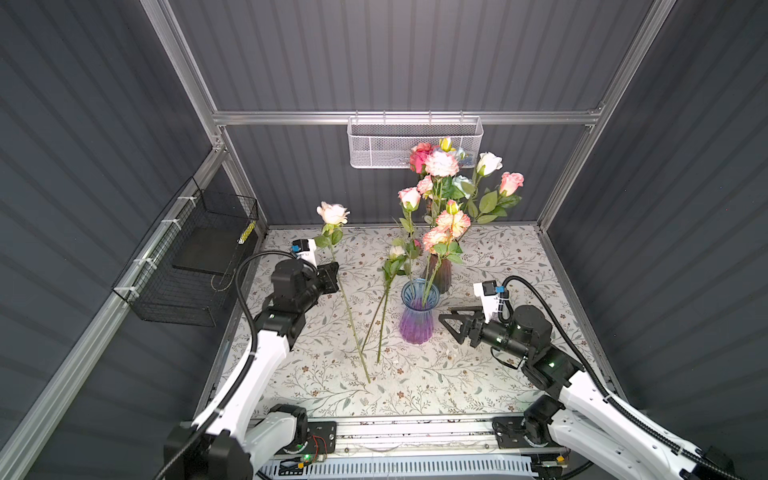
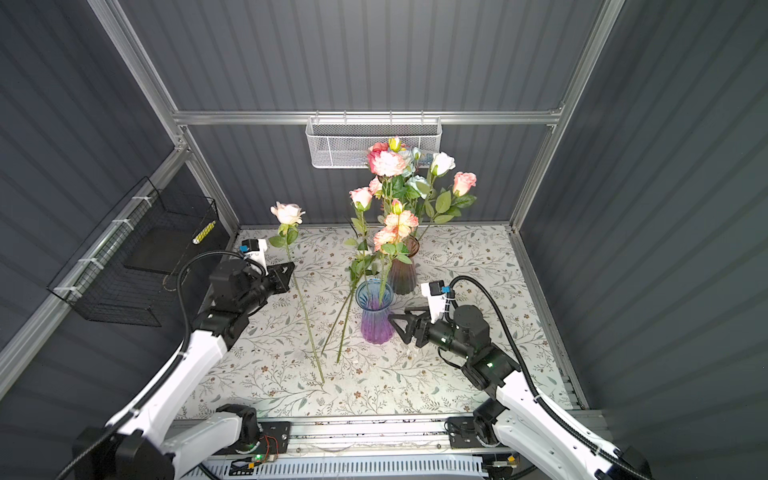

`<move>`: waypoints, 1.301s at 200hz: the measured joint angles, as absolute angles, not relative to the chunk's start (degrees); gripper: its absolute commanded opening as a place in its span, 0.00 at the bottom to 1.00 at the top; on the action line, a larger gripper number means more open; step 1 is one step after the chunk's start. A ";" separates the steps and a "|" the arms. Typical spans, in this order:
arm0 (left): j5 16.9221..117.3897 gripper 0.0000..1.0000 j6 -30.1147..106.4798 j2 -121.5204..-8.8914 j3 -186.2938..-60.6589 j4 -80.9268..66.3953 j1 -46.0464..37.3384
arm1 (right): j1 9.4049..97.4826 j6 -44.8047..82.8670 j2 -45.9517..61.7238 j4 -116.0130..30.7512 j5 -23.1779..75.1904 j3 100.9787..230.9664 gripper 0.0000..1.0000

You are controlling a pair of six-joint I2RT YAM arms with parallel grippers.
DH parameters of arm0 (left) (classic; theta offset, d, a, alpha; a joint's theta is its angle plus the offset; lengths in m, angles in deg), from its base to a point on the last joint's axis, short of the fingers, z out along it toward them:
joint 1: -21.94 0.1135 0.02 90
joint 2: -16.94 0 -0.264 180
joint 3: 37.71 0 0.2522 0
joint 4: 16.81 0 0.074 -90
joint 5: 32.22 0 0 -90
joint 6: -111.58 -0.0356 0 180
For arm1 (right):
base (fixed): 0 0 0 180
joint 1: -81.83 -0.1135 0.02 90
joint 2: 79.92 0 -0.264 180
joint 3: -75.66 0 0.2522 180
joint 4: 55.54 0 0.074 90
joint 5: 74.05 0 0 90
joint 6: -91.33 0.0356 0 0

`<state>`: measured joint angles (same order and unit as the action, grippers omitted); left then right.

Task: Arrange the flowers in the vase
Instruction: 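Lift the cream rose upright with the left gripper and carry it toward the vases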

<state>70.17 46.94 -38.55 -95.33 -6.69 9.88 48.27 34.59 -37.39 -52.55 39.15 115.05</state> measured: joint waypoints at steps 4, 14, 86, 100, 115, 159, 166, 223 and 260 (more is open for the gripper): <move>70.56 0.00 47.16 -36.67 -94.61 -7.87 9.84 | 48.22 34.83 -37.65 -52.55 39.11 114.74 0.82; 71.39 0.00 47.36 -32.97 -93.28 -10.47 9.53 | 48.20 34.98 -38.44 -52.52 38.63 113.89 0.83; 75.52 0.00 48.89 -28.80 -99.55 -21.70 9.27 | 48.20 35.24 -40.71 -50.80 32.01 115.09 0.82; 76.42 0.00 49.32 -30.20 -101.56 -23.69 9.27 | 48.20 35.26 -40.04 -50.71 31.42 115.75 0.82; 77.18 0.00 49.96 -31.79 -103.20 -25.68 9.25 | 48.20 35.42 -39.49 -50.73 31.11 116.36 0.82; 78.38 0.00 51.86 -37.98 -108.07 -30.42 6.73 | 48.18 35.33 -39.14 -49.81 30.89 118.48 0.83; 78.34 0.00 51.86 -38.98 -109.17 -30.97 5.60 | 48.20 35.22 -39.21 -49.81 30.83 118.76 0.83; 77.20 0.00 48.23 -47.38 -119.37 -35.16 -4.39 | 48.20 34.43 -39.53 -49.07 30.04 119.13 0.84; 74.76 0.00 44.38 -53.80 -124.12 -37.35 -7.74 | 48.20 33.63 -40.41 -47.96 29.41 119.13 0.84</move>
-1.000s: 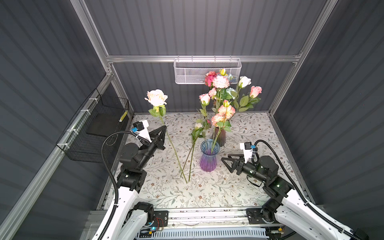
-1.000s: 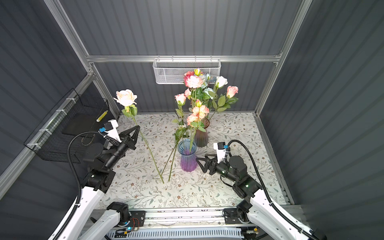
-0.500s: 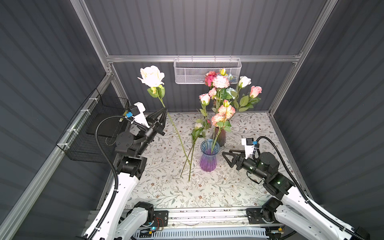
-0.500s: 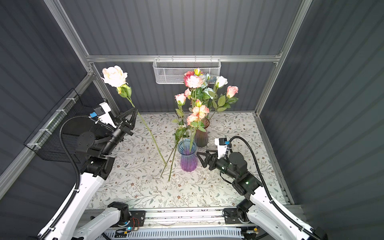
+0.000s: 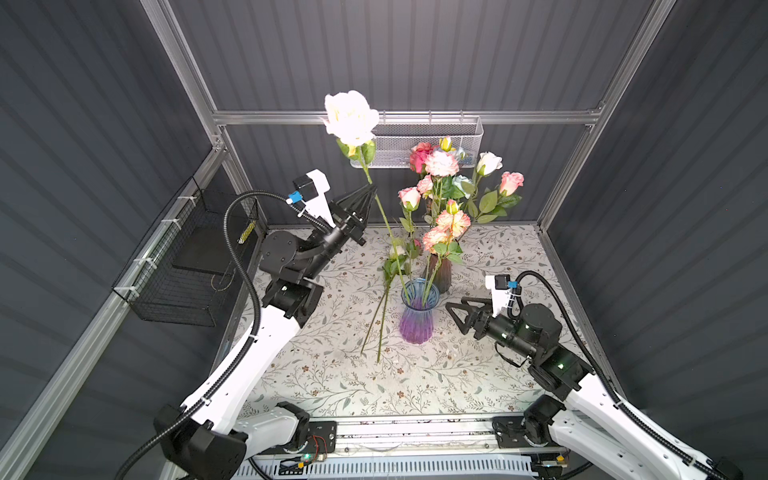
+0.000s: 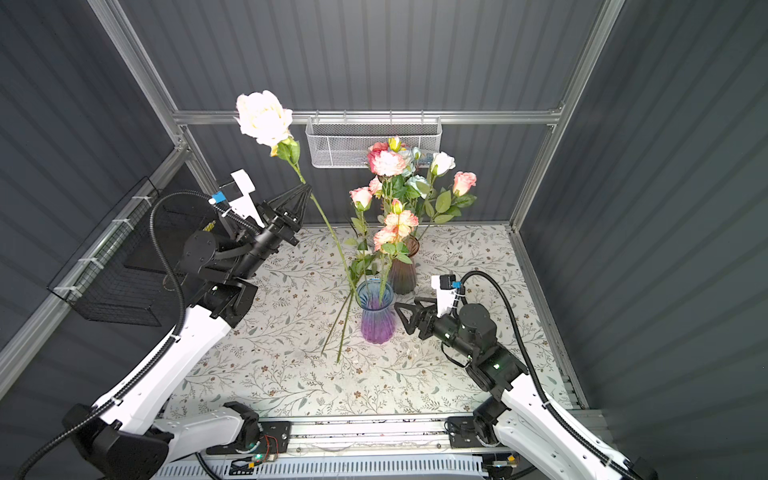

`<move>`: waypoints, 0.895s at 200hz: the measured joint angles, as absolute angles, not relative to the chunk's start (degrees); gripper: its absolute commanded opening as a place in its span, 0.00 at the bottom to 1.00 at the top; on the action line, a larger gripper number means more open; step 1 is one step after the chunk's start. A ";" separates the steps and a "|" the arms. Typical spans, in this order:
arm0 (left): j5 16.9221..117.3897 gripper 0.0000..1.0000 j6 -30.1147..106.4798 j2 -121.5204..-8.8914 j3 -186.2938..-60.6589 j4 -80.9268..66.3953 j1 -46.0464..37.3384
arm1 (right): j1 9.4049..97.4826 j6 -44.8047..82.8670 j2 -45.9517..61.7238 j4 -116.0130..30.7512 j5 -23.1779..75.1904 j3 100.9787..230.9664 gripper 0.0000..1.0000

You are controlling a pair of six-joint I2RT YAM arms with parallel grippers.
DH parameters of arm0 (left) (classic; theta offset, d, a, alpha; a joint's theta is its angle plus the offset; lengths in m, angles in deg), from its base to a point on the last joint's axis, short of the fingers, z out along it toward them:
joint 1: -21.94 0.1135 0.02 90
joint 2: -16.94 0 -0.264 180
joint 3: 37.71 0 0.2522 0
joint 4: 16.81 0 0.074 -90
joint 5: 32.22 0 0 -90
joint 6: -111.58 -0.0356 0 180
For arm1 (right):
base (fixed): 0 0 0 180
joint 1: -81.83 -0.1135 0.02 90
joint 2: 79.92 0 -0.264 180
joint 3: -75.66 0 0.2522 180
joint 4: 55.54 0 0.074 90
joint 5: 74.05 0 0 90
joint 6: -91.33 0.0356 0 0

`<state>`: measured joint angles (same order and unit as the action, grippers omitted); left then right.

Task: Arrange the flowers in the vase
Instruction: 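Lift the cream rose upright with the left gripper and carry it toward the vases, then lower the cream rose stem into the blue-purple vase and open the left gripper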

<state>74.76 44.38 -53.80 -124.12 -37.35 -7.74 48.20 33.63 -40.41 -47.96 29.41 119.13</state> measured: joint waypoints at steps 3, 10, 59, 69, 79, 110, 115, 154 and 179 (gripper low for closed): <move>74.54 0.00 43.84 -54.28 -124.31 -37.37 -8.15 | 48.18 33.58 -40.54 -47.78 29.34 119.13 0.85; 73.99 0.00 42.50 -55.40 -124.66 -37.39 -9.24 | 48.20 33.36 -40.93 -47.47 29.17 119.13 0.85; 70.87 0.00 35.90 -59.86 -124.45 -36.96 -12.94 | 48.20 32.01 -44.69 -44.72 27.99 119.13 0.86; 70.34 0.00 35.25 -59.84 -123.77 -37.07 -13.20 | 48.20 31.81 -45.44 -43.98 27.68 119.13 0.85; 69.75 0.00 35.01 -59.79 -122.83 -37.63 -13.33 | 48.20 31.68 -46.07 -43.34 27.35 119.13 0.85; 68.24 0.00 34.83 -59.64 -118.19 -38.84 -13.88 | 48.20 31.31 -46.88 -42.12 26.67 119.11 0.86; 68.07 0.00 34.85 -59.60 -117.47 -38.88 -14.03 | 48.20 31.31 -46.88 -42.03 26.65 119.11 0.86; 66.71 0.00 35.36 -59.14 -111.57 -39.67 -14.86 | 48.20 31.37 -46.05 -41.97 26.39 119.11 0.86; 66.08 0.00 36.21 -59.14 -109.06 -40.52 -15.28 | 48.20 31.77 -44.87 -42.12 26.41 119.11 0.86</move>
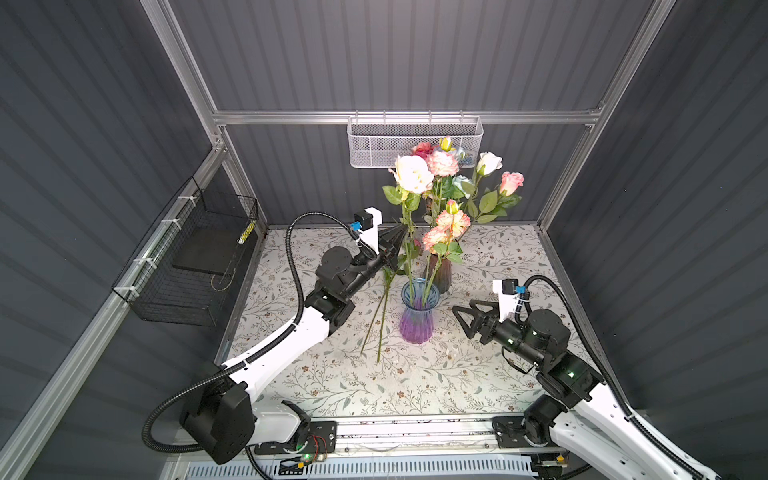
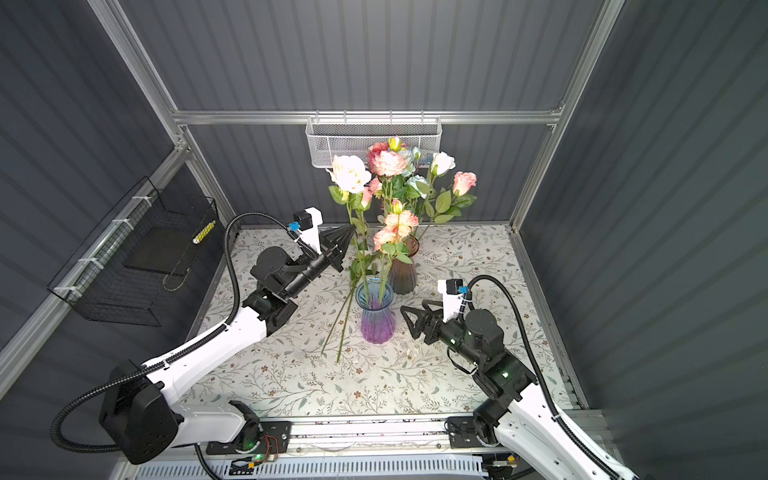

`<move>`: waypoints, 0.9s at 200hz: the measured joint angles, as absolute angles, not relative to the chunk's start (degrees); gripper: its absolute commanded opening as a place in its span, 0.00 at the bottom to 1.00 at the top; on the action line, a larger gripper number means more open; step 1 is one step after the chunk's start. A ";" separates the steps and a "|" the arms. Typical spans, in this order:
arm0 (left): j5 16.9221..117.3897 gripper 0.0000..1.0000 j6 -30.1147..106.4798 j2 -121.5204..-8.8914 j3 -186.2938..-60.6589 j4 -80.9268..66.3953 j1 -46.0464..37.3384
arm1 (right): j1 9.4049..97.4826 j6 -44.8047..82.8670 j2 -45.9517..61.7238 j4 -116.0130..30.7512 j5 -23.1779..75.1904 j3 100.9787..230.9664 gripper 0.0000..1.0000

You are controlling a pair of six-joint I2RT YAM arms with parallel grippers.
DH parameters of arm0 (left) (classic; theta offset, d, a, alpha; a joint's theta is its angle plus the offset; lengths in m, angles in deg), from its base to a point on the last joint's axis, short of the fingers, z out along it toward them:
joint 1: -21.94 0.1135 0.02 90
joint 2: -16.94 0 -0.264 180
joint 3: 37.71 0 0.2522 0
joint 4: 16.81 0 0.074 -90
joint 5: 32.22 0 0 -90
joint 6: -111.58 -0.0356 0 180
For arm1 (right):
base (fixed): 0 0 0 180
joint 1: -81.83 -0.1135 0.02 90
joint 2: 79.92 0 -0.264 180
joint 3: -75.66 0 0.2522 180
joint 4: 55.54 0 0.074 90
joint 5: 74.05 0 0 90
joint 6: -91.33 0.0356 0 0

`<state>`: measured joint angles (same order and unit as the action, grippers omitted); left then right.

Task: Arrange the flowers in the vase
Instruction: 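Lower the cream rose stem into the blue-purple vase and open the left gripper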

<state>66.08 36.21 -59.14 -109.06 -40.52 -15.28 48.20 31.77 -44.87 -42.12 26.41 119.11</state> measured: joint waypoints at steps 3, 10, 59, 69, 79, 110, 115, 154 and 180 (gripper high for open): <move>66.06 0.00 36.36 -59.14 -108.86 -40.59 -15.32 | 48.20 31.81 -44.74 -42.14 26.41 119.11 0.86; 65.86 0.00 36.58 -59.14 -108.36 -40.93 -15.52 | 48.20 31.88 -44.54 -42.14 26.41 119.11 0.86; 65.82 0.07 37.30 -59.14 -106.44 -42.57 -16.67 | 48.20 32.03 -44.43 -42.18 26.41 119.11 0.86; 65.80 0.07 37.46 -59.14 -106.17 -42.68 -16.76 | 48.20 32.16 -44.43 -42.18 26.41 119.11 0.86; 65.82 0.08 37.48 -59.14 -106.04 -42.77 -16.78 | 48.20 32.20 -44.43 -42.18 26.41 119.09 0.86; 65.75 0.14 37.89 -58.46 -105.74 -42.71 -17.37 | 48.20 32.40 -44.32 -42.23 26.41 119.09 0.86; 65.84 0.15 37.94 -58.24 -105.60 -42.66 -17.51 | 48.20 32.38 -44.26 -42.23 26.41 119.09 0.86; 66.12 0.17 38.05 -56.08 -104.21 -41.48 -19.04 | 48.20 32.47 -44.19 -42.23 26.41 119.05 0.86; 66.14 0.23 38.09 -54.90 -103.07 -40.96 -19.30 | 48.20 32.82 -44.19 -42.23 26.41 118.98 0.86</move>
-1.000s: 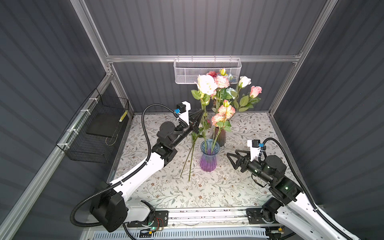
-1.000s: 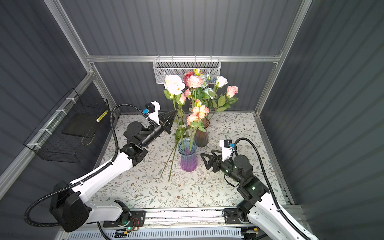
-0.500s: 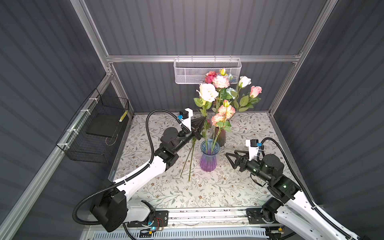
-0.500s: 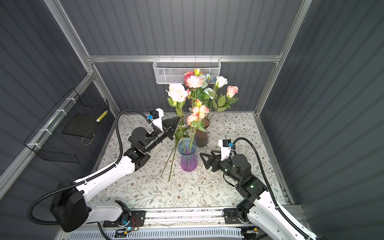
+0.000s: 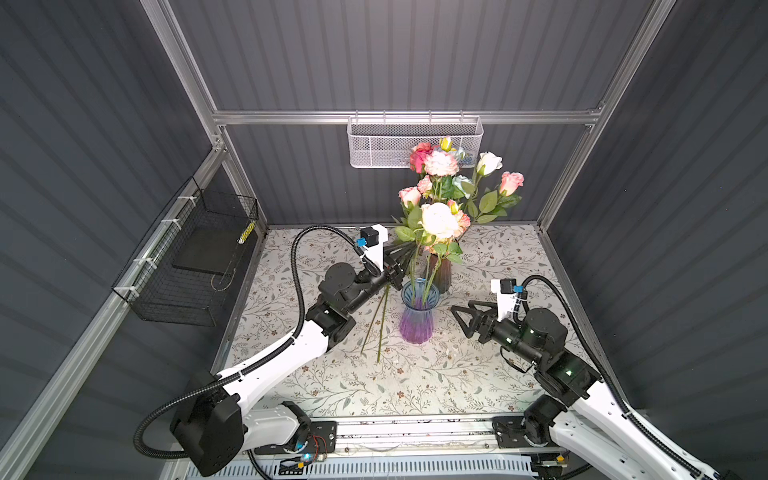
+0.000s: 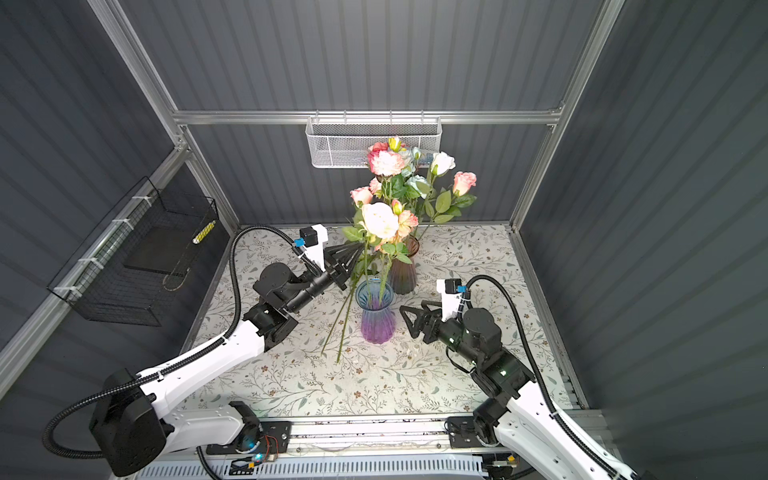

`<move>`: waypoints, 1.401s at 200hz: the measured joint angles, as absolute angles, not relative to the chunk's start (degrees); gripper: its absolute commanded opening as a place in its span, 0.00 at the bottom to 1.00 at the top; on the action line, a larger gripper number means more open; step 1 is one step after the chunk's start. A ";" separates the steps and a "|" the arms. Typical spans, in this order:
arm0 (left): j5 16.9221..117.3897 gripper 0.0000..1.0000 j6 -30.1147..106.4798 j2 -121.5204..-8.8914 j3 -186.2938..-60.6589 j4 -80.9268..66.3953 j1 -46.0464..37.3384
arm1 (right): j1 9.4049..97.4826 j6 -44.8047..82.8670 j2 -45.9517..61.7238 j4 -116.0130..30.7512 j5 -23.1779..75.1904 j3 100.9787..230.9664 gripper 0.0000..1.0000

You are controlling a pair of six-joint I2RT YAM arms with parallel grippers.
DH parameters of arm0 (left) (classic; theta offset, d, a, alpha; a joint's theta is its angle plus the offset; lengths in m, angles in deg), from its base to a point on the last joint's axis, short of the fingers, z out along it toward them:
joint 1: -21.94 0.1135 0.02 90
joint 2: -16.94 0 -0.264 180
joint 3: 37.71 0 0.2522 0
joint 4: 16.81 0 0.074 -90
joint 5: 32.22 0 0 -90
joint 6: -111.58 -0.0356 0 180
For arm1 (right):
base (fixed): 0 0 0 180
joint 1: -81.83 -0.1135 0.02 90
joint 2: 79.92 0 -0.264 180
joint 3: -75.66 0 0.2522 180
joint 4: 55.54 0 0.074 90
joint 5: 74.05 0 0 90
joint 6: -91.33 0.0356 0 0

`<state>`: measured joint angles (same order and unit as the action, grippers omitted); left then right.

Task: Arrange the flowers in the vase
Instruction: 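Lower the cream rose stem into the blue-purple vase and open the left gripper, then draw the left gripper back and lower it onto the pale blue-white rose stem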

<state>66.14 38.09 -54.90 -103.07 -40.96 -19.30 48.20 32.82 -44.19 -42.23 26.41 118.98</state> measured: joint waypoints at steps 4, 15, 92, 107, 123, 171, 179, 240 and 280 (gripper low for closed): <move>66.12 0.23 38.09 -54.83 -103.05 -40.80 -19.32 | 48.18 32.86 -44.19 -42.23 26.41 118.98 0.86; 66.12 0.24 38.09 -54.83 -103.05 -40.34 -19.41 | 48.18 33.01 -44.19 -42.23 26.41 118.98 0.86; 63.81 0.43 36.41 -49.93 -101.71 -34.90 -19.67 | 48.20 33.32 -45.04 -42.21 26.41 118.76 0.86; 61.36 0.50 35.68 -46.83 -100.75 -32.87 -19.67 | 48.20 33.32 -45.09 -42.16 26.39 118.76 0.86; 57.29 0.56 35.18 -42.68 -98.92 -30.31 -19.67 | 48.20 33.30 -45.09 -42.08 26.37 118.76 0.86; 40.33 0.69 37.26 -36.12 -94.94 -18.71 -19.67 | 48.20 33.25 -43.91 -41.68 26.08 118.76 0.86; 37.77 0.69 38.26 -36.80 -94.94 -15.82 -19.54 | 48.20 33.25 -43.49 -41.64 26.00 118.76 0.85; 43.50 0.43 46.88 -57.61 -98.28 2.80 -9.02 | 48.20 34.74 -42.33 -41.86 23.51 116.75 0.80; 52.22 0.29 47.82 -70.98 -108.05 9.77 -8.76 | 48.20 35.50 -41.74 -41.14 20.75 115.96 0.77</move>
<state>52.22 47.82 -70.98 -108.05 9.77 -8.76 48.20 35.50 -41.74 -41.14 20.75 115.96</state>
